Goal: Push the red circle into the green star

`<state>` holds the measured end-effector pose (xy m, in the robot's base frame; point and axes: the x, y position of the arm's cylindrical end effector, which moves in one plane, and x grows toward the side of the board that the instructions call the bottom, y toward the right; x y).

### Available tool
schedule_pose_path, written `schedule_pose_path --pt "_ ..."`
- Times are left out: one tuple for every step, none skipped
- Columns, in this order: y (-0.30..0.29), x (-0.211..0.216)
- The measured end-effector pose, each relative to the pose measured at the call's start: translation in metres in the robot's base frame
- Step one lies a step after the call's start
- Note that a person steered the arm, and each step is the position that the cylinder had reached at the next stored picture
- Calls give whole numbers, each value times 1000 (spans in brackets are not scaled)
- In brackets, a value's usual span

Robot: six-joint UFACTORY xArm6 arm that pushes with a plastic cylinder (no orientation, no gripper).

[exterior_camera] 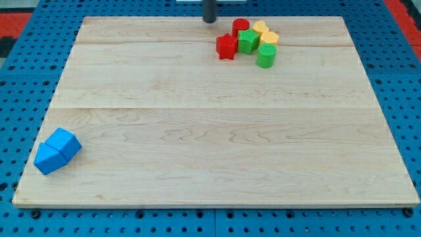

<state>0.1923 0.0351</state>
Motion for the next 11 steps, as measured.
schedule_pose_path --pt "49 -1" --pt "58 1" --pt "38 2" --pt "8 2" --pt "8 2" --pt "8 8" --pt "6 34" --pt "5 39" --pt "4 18" --pt "21 7" --pt "39 6"
